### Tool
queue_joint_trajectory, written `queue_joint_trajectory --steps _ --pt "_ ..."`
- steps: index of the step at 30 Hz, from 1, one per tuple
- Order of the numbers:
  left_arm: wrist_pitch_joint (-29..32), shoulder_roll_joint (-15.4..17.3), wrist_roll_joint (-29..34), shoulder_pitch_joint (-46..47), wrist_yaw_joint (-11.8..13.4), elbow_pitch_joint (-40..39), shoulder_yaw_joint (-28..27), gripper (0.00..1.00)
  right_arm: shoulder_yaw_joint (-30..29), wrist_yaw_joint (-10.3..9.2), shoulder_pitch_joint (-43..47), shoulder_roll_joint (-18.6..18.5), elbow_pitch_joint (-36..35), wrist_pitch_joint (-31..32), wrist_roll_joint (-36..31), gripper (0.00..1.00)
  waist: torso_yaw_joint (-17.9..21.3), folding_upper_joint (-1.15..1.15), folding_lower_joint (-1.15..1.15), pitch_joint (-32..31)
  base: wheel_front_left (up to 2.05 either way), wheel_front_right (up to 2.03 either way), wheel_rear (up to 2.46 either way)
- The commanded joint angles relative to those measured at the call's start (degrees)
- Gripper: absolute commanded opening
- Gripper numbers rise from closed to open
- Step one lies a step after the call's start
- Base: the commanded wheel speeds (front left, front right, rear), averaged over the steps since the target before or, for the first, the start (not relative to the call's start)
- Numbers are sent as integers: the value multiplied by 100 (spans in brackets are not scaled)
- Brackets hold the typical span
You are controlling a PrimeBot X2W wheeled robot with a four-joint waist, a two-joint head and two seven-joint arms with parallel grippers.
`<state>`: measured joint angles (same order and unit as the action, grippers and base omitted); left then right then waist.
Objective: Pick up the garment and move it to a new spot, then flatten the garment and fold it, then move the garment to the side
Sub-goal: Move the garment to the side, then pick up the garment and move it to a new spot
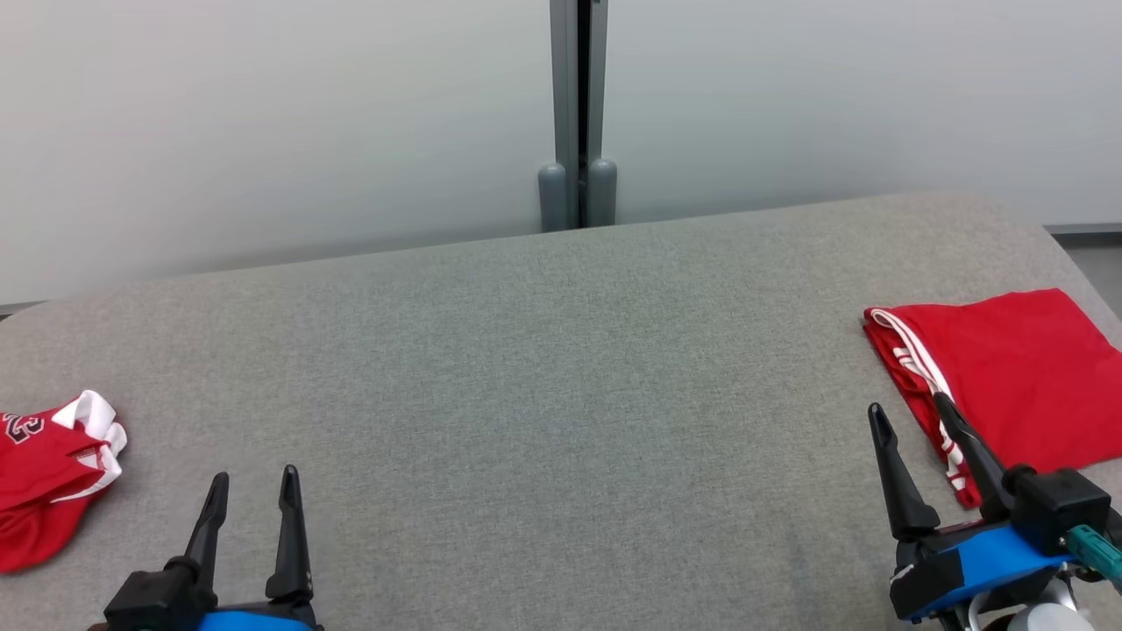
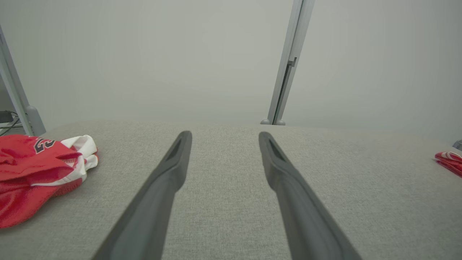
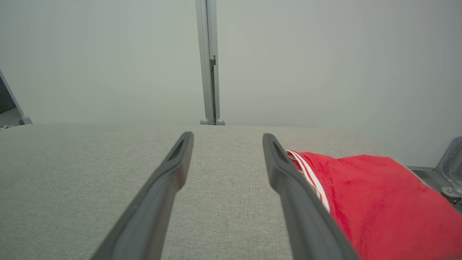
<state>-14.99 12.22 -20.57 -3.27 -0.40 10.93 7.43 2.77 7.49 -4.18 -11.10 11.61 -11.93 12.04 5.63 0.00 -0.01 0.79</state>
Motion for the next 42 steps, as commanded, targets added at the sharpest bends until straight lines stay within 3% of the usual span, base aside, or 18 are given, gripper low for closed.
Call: queue_joint_trajectory --steps 1,22,28,38,42 --pt "-25 -45 42 -95 -47 -6 -90 100 -28 1 138 56 -45 -18 -48 100 -22 0 1 -45 0 0 0" --pt "-26 -353 385 -96 -388 169 -525 100 -190 1 289 186 -134 216 -153 100 -226 0 1 -57 0 0 0" --pt "-26 -378 500 -25 -457 262 -573 100 -275 1 358 165 -120 242 -190 100 -822 0 1 -34 0 0 0" --pt "-26 -405 654 7 -522 349 -593 100 -505 1 401 249 79 331 -348 100 -2259 0 1 -4 0 0 0" --pt "-26 -443 676 -66 -534 322 -648 100 -421 1 357 297 53 381 -390 100 -2657 0 1 14 0 0 0"
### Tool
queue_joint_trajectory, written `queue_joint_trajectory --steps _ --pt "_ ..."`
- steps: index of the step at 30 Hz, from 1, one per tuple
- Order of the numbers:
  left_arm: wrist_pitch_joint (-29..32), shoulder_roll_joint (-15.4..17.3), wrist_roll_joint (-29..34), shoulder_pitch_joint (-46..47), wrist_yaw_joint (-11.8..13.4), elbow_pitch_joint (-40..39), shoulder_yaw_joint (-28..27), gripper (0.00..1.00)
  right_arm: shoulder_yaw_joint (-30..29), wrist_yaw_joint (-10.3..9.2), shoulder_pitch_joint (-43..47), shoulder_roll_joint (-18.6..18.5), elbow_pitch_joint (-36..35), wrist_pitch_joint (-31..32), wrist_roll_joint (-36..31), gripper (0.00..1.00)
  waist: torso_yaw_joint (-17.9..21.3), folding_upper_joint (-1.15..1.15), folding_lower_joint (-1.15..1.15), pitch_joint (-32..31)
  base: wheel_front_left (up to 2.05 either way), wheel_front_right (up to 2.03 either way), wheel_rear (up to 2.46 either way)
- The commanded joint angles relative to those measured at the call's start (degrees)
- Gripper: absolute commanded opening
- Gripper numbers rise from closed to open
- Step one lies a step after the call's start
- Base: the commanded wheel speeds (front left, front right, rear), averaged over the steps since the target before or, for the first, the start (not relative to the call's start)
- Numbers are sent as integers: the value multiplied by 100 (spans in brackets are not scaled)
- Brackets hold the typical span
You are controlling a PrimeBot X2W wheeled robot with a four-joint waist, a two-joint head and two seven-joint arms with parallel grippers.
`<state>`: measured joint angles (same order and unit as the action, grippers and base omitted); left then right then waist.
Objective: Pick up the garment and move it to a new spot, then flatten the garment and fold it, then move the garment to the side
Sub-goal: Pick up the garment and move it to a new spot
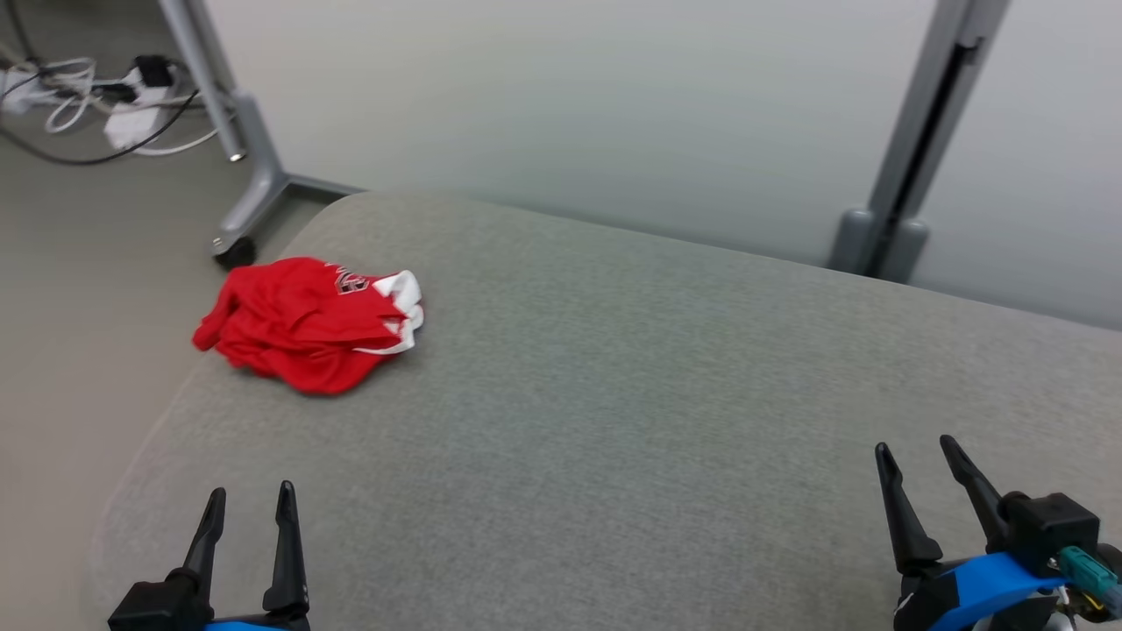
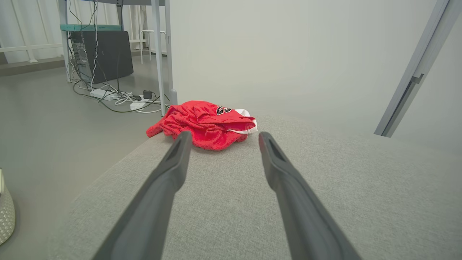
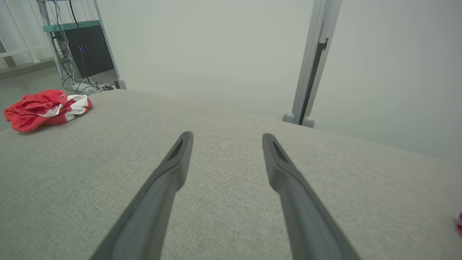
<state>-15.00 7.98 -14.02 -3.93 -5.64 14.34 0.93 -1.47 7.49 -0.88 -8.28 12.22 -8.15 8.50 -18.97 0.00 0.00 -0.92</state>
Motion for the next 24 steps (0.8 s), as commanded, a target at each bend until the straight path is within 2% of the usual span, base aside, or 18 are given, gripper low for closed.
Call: queue_joint_trajectory --steps 1,6,11,20,24 --pt "-25 -25 36 -14 -14 -24 -10 100 14 1 10 7 -6 9 -43 100 -283 0 0 191 0 0 0" --pt "-25 -40 45 -22 -32 -44 -108 100 104 1 -103 -5 44 27 -10 100 -538 0 0 218 0 0 0" --pt "-25 -62 78 -49 -63 -77 -153 100 121 1 -88 18 17 27 -34 100 -611 0 0 243 0 0 0" --pt "-24 -113 -125 250 -104 -203 -287 100 153 1 -149 -40 -112 72 -61 100 -491 0 0 433 0 0 0" --pt "408 59 -483 799 -105 -402 -495 100 196 1 -305 -119 -278 94 -100 100 -317 0 0 769 0 0 0"
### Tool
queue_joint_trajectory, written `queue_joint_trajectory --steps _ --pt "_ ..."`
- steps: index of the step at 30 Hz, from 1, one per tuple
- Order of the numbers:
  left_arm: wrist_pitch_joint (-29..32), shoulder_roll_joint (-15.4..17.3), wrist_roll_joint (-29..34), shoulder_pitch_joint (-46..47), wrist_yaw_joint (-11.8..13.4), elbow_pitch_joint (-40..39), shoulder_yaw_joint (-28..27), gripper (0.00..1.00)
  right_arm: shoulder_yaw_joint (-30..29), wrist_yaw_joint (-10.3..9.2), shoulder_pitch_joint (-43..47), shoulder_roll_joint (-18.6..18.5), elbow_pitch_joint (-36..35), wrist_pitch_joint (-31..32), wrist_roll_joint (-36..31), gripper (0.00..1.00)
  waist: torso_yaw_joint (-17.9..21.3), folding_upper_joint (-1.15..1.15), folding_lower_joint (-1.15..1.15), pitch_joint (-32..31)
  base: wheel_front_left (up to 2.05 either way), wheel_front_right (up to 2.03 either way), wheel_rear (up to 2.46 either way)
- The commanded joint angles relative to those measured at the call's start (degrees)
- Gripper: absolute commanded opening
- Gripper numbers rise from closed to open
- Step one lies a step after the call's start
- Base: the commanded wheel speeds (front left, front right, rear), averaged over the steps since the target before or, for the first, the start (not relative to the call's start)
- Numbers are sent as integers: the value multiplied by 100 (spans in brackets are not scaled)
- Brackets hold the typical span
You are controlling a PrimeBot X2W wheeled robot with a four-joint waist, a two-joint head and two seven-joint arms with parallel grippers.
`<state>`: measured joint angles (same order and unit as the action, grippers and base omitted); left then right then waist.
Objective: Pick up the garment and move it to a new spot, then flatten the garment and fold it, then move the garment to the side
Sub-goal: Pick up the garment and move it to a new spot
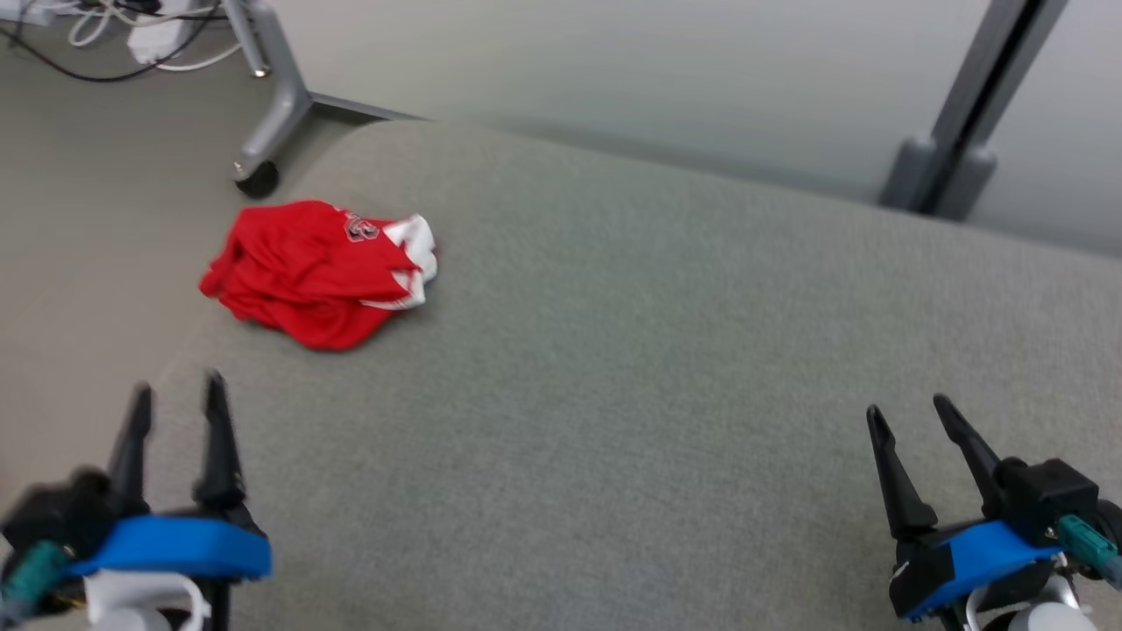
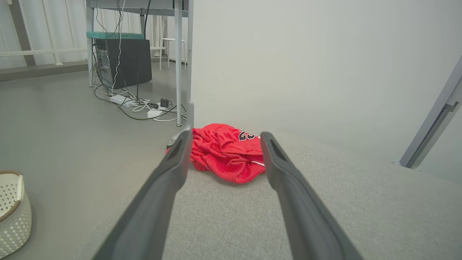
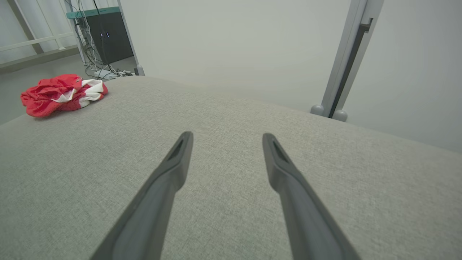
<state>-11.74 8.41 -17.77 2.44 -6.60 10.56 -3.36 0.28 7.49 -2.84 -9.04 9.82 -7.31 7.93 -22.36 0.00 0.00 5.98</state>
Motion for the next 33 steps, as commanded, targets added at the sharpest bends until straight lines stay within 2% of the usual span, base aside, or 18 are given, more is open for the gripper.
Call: queue_joint_trajectory --steps 1,6,8,16,21,27,28,29,30,31,33 --pt "299 79 -169 330 31 -86 -125 100 37 1 -157 -77 -75 1 -45 100 79 0 0 169 0 0 0" --pt "1489 484 -565 1280 257 8 -455 100 91 1 -385 -109 -364 16 -133 100 414 0 0 693 0 0 0" --pt "1899 809 -529 1680 320 239 -524 100 160 1 -492 -152 -523 86 -175 100 567 0 0 977 0 0 0" --pt "2691 1565 -901 2549 569 1107 -1126 100 576 1 -1010 -295 -726 129 -135 100 1386 0 0 2018 0 0 0" --pt "3045 1850 -1082 2667 731 1399 -1398 100 639 1 -1174 -310 -729 55 -119 100 1764 0 0 2447 0 0 0" --pt "4460 1834 -1382 2514 1103 1655 -1405 100 678 1 -1272 -258 -627 -58 -102 100 2041 0 0 2516 0 0 0" --pt "4460 1834 -1382 2514 1103 1655 -1405 100 678 1 -1272 -258 -627 -58 -102 100 2041 0 0 2516 0 0 0" --pt "4641 1843 -1420 2483 1113 1602 -1390 47 685 1 -1282 -234 -611 -83 -96 100 2076 0 0 2481 0 0 0" --pt "4769 1873 -1446 2472 1098 1499 -1370 13 674 1 -1286 -209 -593 -104 -87 100 2099 0 0 2444 0 0 0" --pt "4851 1911 -1459 2469 1059 1385 -1351 0 662 1 -1286 -190 -562 -124 -73 100 2119 0 0 2386 0 0 0" --pt "4838 1974 -1476 2497 1060 1116 -1387 0 631 1 -1257 -148 -494 -169 -61 100 2137 0 0 2236 0 0 0"
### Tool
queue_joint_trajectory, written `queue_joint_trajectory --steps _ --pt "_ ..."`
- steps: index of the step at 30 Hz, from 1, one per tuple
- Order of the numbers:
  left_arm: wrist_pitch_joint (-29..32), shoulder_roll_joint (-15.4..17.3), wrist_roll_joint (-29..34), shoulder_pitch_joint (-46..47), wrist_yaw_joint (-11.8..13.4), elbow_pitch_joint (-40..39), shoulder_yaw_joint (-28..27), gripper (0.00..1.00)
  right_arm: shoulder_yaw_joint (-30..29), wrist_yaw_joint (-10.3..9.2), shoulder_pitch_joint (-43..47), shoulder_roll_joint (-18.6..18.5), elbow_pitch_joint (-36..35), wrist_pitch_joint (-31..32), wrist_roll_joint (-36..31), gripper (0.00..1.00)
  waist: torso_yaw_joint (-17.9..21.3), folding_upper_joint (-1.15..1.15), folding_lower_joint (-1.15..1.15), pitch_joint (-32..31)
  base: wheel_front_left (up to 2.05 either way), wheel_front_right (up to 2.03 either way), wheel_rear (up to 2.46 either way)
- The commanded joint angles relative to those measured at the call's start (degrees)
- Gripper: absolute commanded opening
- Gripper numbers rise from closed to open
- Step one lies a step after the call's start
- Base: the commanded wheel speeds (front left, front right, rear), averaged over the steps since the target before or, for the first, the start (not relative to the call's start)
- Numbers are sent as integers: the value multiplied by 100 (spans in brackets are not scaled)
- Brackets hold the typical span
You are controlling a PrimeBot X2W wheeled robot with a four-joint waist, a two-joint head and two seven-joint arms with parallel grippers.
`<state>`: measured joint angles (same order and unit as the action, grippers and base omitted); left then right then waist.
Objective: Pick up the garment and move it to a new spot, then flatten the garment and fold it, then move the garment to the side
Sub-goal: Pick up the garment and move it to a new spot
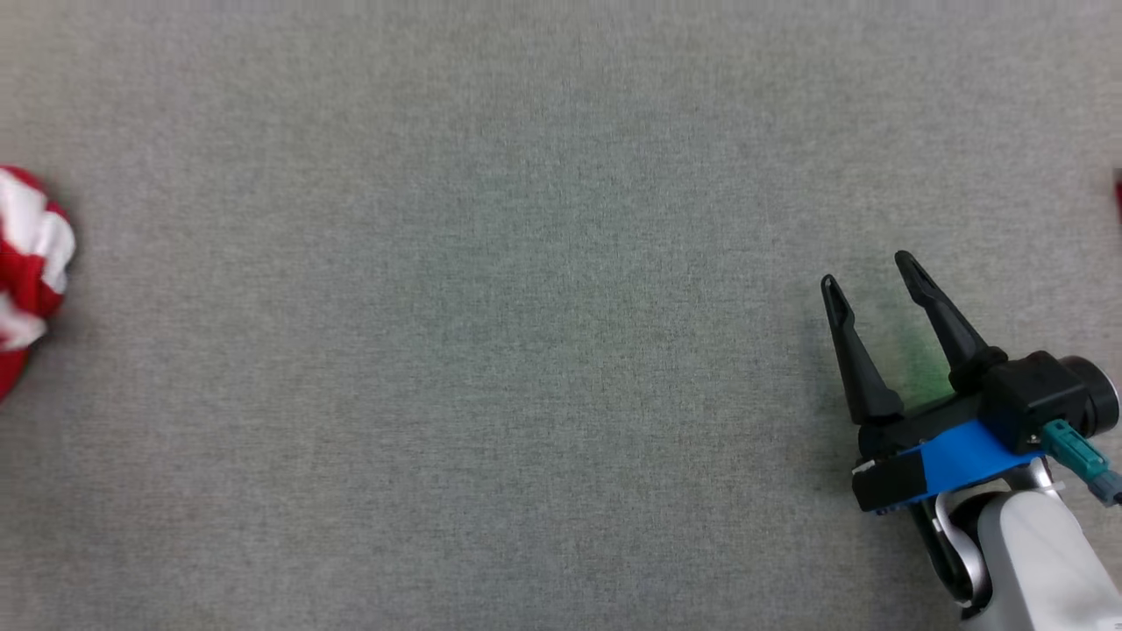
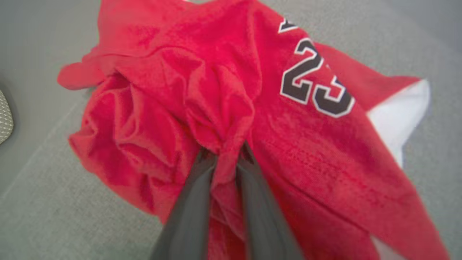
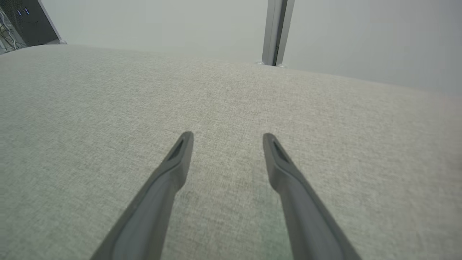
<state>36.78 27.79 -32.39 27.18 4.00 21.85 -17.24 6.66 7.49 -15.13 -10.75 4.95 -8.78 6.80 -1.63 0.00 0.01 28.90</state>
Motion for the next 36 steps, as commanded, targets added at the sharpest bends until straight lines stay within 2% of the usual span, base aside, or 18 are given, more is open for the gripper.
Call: queue_joint_trajectory --steps 1,7,14,21,26,31,36 --pt "-68 71 19 33 6 -138 -5 0 -16 1 0 54 44 -45 58 100 69 0 -1 -162 0 0 0" --pt "-295 218 116 258 -255 -873 176 0 -80 1 228 146 342 -178 113 100 30 0 -1 -1023 0 0 0" --pt "63 258 120 733 -635 -1942 814 0 -90 1 609 222 549 -202 185 100 89 0 -1 -2084 0 0 0" --pt "423 -154 -72 1207 -846 -2861 1622 0 -108 1 865 305 448 -91 206 100 321 0 -1 -2608 0 0 0" --pt "702 -701 -467 1116 -913 -3280 2264 0 -72 1 901 299 311 -5 210 100 605 0 -1 -2620 0 0 0" --pt "764 -1192 -639 758 -967 -3121 2929 0 -48 1 894 300 213 67 237 100 926 0 -1 -2460 0 0 0" --pt "514 -1363 -405 445 -1084 -2410 3700 0 19 1 761 328 204 62 268 100 1331 0 -1 -2233 0 0 0"
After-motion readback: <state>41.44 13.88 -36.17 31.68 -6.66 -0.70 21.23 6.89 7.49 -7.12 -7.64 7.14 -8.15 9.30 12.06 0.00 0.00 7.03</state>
